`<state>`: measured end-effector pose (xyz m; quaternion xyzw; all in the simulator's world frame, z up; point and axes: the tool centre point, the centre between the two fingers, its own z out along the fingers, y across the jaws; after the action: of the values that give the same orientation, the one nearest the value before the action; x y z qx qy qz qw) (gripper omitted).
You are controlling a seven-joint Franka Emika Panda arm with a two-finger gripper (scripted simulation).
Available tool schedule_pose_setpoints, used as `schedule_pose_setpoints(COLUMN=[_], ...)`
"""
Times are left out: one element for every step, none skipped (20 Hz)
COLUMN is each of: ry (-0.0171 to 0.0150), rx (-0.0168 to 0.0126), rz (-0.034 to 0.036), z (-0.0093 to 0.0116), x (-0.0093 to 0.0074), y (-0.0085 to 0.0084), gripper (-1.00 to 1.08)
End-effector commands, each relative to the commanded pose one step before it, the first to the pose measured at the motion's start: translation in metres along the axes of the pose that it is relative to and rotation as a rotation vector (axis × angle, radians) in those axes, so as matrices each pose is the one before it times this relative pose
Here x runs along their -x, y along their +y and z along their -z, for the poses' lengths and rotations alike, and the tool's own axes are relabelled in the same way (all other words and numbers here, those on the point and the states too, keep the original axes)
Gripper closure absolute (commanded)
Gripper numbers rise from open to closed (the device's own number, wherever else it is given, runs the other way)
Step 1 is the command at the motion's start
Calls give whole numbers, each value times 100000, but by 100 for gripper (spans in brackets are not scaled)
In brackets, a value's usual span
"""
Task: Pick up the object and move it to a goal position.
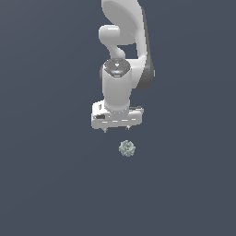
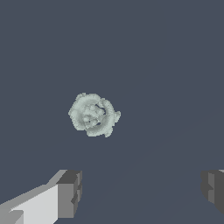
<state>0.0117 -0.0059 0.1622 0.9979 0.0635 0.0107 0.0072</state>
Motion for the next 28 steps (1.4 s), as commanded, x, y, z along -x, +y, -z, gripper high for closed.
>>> schedule_pose_setpoints(ry=[-209,-88,-92,-95,-97,-98,-94,-89,-84,-79,-73,-67,-61,-54,-47,-40,-33,-25,-17,-9,-1,7,15,24,32,41,47,51], rx=[79,28,24,18,12,5,-3,-11,-18,-25,-32,-38,-44,-50,-55,-60,-65,-69,-72,-75,-78,-81,-82,-84,-85,-84,-81,-76], rz=[5340,2464,2618,2773,2927,3063,3084,3081,3078,3075,3071,3068,3065,3060,3058,3054,3050,3046,3042,3039,3035,3031,3026,3023,3019,2990,2852,2693], z=[-303,-137,-145,-154,-163,-170,-171,-171,-171,-170,-170,-170,-169,-169,-168,-168,-167,-167,-166,-166,-165,-165,-164,-163,-163,-161,-153,-144], x=[-225,-111,-120,-129,-139,-149,-152,-155,-158,-160,-162,-165,-167,-168,-170,-172,-173,-175,-176,-177,-178,-178,-179,-179,-179,-177,-170,-160], y=[-224,-96,-100,-104,-106,-107,-104,-100,-96,-92,-87,-83,-78,-73,-69,-64,-59,-54,-49,-44,-39,-34,-29,-24,-19,-13,-8,-3], gripper=[-92,-92,-92,-92,-92,-92,-92,-92,-92,-92,-92,-92,-92,-92,-92,-92,-92,-92,-92,-92,-92,-92,-92,-92,-92,-92,-92,-92])
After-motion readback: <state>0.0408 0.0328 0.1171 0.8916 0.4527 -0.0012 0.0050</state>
